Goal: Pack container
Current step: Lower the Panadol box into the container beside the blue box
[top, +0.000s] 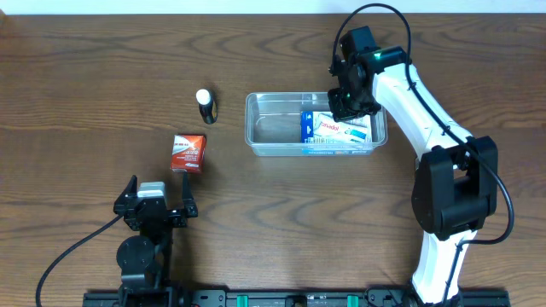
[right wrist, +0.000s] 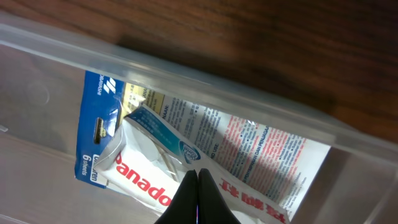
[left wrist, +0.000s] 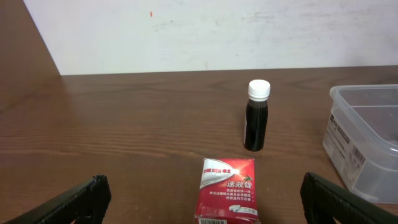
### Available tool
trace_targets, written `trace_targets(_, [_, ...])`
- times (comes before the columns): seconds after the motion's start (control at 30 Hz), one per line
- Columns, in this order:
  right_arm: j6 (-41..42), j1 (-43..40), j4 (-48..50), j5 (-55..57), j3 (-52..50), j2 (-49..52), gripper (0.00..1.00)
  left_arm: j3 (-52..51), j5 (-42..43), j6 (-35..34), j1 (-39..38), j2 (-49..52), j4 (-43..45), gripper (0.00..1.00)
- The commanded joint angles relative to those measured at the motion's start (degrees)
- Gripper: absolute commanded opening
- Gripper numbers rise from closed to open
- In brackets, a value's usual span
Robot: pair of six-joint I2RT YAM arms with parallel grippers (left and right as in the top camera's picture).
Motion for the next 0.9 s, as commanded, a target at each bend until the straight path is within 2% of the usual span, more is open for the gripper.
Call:
trace_targets(0.0, [2.25, 0.63, 0.79, 1.11, -1.29, -1.88, 0.01, -1.73, 0.33, 0.57, -0.13, -0.35, -0.81, 0.98])
trace_targets(0.47, [3.82, 0.76, 2.38, 1.14, -1.97, -1.88, 0.01, -1.73, 0.33, 0.59, -0.13, -0.35, -0.81, 0.98])
trace_targets(0.67, [8.76, 0.79, 5.11, 2.47, -3.04, -1.88, 0.01, -1.73, 0.33, 0.57, -0.13, -0.35, -0.81, 0.98])
trace_targets(0.87, [10.21, 0.83, 5.88, 2.45, -4.33, -1.88, 0.01, -1.73, 0.33, 0.57, -0.13, -0.35, -0.81, 0.98])
